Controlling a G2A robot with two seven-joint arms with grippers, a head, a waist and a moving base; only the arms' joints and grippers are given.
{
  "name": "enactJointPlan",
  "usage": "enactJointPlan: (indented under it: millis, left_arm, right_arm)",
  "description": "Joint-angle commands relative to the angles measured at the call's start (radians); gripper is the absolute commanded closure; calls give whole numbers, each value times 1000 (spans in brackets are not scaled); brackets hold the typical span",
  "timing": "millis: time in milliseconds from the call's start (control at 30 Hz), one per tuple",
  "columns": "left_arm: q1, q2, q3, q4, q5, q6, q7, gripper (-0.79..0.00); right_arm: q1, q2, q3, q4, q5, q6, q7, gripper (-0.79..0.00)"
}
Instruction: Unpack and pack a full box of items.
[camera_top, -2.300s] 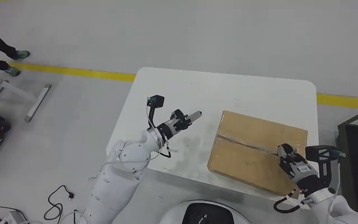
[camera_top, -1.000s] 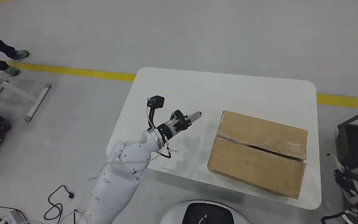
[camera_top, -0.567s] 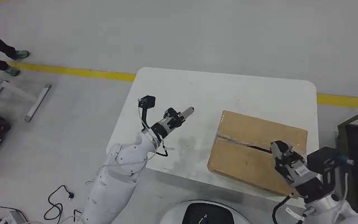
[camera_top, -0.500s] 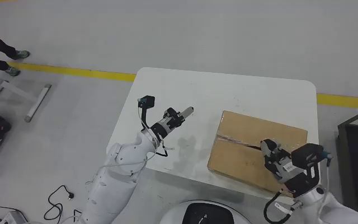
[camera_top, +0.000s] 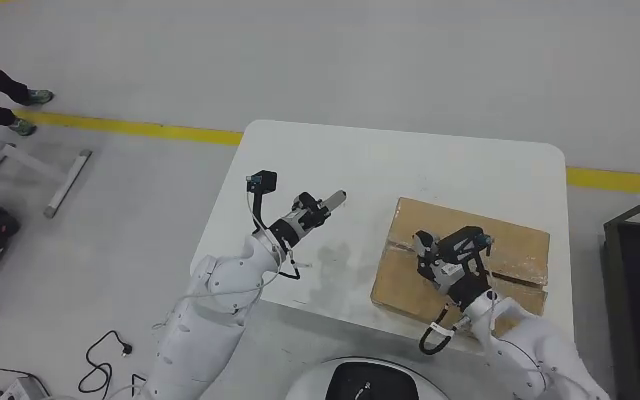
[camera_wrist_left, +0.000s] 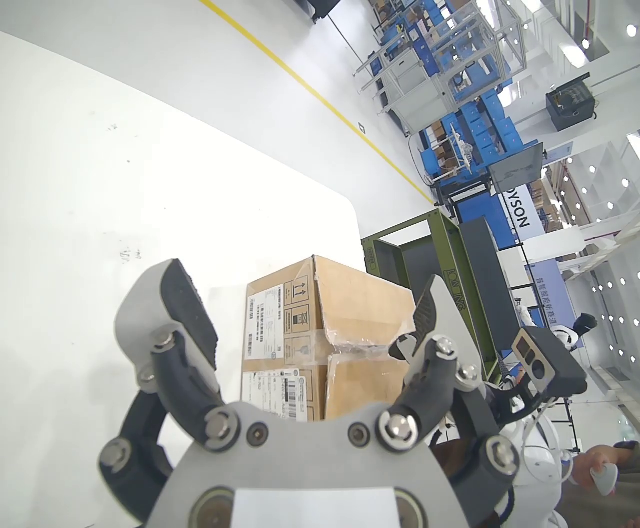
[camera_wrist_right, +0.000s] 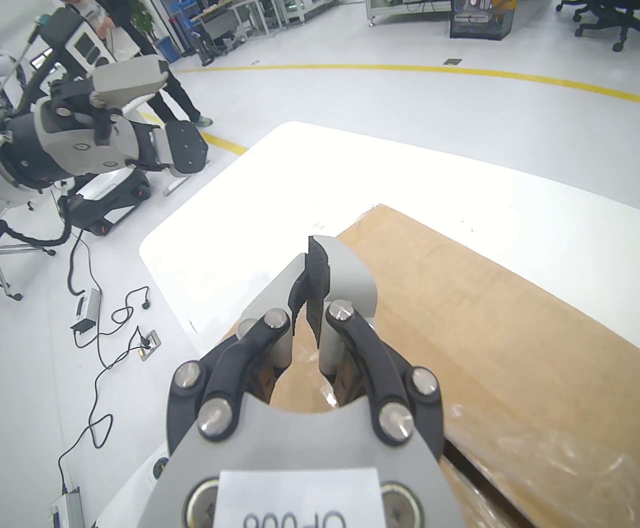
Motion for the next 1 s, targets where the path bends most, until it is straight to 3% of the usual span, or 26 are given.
enactJointPlan:
  millis: [0, 467, 967]
  left_arm:
    - [0, 0, 0, 0, 0, 0, 0, -785]
    - [0, 0, 0, 0, 0, 0, 0, -785]
    - [0, 0, 0, 0, 0, 0, 0, -785]
  right_arm:
    - [-13, 2, 17, 3, 2, 15, 10, 0]
    - [-205, 31, 238, -144, 43, 95, 104, 0]
    - [-363, 47, 420, -201, 63, 125, 92, 0]
